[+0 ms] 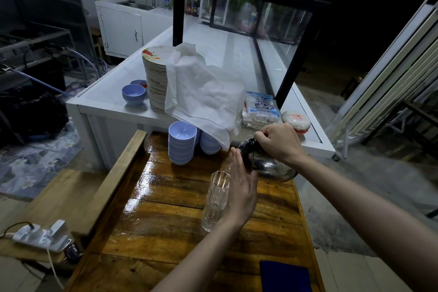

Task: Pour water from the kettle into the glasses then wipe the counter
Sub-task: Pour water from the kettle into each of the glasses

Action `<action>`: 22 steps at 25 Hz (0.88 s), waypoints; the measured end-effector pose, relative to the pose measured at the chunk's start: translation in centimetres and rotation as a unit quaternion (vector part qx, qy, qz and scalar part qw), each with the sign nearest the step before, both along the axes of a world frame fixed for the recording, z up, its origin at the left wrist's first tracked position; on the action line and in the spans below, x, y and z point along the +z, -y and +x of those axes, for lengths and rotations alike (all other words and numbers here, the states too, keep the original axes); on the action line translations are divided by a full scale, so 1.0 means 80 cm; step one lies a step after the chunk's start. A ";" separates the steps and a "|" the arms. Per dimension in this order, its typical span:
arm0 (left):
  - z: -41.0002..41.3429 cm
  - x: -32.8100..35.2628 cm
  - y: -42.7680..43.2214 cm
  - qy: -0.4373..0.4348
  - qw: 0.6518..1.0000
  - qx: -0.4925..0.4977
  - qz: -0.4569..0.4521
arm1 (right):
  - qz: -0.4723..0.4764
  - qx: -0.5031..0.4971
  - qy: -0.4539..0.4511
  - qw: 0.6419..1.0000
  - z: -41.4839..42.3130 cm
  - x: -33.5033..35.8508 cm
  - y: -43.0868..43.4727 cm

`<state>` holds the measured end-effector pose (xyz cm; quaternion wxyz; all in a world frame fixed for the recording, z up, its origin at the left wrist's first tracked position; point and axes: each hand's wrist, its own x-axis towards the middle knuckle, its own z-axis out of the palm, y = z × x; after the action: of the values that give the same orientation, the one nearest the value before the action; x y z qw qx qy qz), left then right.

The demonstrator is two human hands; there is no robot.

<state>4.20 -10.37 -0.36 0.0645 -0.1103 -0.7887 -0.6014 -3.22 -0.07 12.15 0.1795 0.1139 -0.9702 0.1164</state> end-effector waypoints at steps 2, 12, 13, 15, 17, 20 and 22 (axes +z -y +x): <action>0.000 0.000 0.001 -0.001 1.000 0.003 0.002 | -0.003 0.008 0.002 1.000 -0.001 0.001 0.002; 0.003 -0.002 0.004 -0.005 1.000 0.004 -0.005 | 0.007 0.012 -0.013 1.000 0.001 -0.002 0.003; 0.003 -0.002 0.004 -0.005 1.000 0.002 -0.007 | 0.011 0.009 -0.019 1.000 0.002 -0.003 0.003; 0.003 -0.001 0.003 -0.003 1.000 -0.001 -0.010 | 0.011 0.005 -0.023 1.000 0.002 -0.005 0.000; 0.004 0.000 0.003 -0.002 1.000 -0.002 -0.013 | 0.009 0.004 -0.023 1.000 0.001 -0.005 -0.001; 0.004 0.003 0.002 -0.001 1.000 -0.008 -0.019 | -0.012 0.003 -0.027 1.000 0.004 -0.004 -0.004; 0.004 0.004 0.002 0.002 1.000 -0.014 -0.023 | -0.024 -0.004 -0.022 0.999 0.002 -0.008 -0.009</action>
<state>4.52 -10.55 -0.04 0.0518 -0.1219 -0.8005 -0.5845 -3.05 0.69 11.54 0.2035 0.1087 -0.9635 0.1361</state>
